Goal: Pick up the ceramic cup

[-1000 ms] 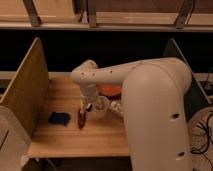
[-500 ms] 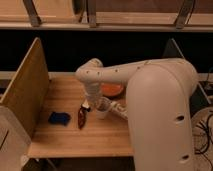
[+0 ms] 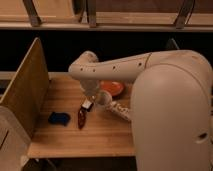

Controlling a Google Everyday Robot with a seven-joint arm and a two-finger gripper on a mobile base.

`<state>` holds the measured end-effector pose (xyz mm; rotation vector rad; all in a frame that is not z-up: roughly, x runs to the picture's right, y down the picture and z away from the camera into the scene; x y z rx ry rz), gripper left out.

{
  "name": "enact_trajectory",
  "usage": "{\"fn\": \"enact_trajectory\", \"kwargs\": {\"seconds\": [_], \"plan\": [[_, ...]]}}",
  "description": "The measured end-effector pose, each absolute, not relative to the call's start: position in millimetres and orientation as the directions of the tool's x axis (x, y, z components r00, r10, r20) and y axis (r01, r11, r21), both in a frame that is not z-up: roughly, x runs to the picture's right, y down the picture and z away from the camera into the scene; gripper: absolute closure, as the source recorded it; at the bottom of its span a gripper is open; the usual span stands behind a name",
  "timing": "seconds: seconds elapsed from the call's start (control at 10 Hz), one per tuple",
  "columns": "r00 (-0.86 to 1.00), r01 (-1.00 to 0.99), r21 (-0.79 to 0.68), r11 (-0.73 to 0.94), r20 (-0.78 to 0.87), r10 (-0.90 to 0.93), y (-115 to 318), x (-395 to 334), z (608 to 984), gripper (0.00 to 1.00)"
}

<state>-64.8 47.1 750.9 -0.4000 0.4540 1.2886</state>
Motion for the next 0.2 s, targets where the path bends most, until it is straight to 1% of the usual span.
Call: {"fn": "enact_trajectory", "kwargs": {"seconds": [0.1,0.2], "plan": [[0.215,-0.969,-0.004,0.245,-0.496,0.842,34.8,-69.0,728.2,1.0],[0.207,-0.97,0.013,0.243,-0.48,0.852,29.5,-70.4,713.9,1.0]]}}
